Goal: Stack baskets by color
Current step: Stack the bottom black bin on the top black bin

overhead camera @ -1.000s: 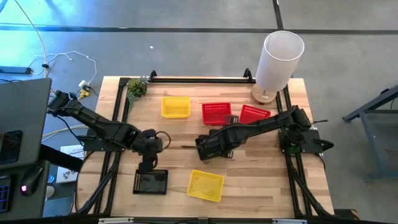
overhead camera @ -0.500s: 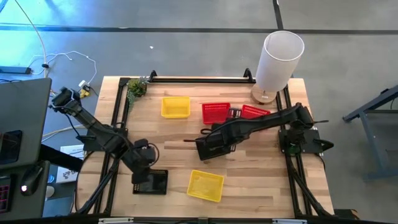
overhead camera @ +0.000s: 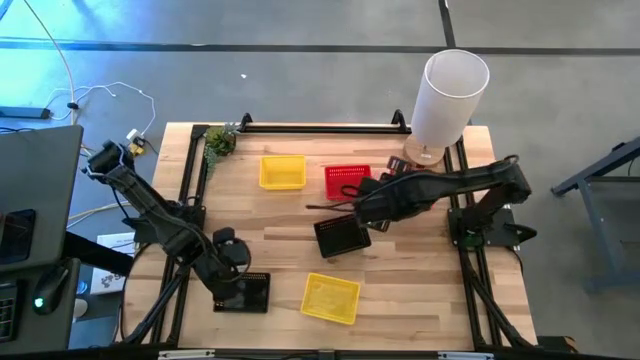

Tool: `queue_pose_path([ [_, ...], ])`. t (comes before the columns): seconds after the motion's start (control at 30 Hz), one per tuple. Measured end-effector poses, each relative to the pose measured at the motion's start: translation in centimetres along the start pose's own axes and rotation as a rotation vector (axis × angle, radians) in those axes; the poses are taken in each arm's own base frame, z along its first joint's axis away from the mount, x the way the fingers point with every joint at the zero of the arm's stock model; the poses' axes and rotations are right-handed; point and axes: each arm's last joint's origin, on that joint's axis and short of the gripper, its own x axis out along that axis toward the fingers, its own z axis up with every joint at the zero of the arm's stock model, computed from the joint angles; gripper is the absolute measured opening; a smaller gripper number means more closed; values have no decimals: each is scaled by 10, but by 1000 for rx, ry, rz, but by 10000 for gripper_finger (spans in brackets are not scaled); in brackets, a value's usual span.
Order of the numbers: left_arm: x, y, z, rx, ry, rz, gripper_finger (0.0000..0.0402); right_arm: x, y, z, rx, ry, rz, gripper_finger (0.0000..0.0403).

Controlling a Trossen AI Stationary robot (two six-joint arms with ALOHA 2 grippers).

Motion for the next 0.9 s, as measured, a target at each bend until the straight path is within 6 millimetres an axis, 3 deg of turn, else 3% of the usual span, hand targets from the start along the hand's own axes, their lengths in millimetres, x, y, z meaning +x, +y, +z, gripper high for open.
queue_pose_path([
  [0.37, 34, -11, -5, 30, 141, 57, 133, -35, -38, -22, 114, -119, 43, 114],
  [0.63, 53, -11, -6, 11, 185, 133, 131, -45, -50, -30, 167, -152, 64, 114],
  [0.77, 60, -8, 0, -82, 231, 103, 102, -45, -50, -30, 167, -152, 64, 114],
  [0.9, 65, -7, 8, -67, 207, 73, 43, -45, -49, -30, 165, -150, 63, 114],
])
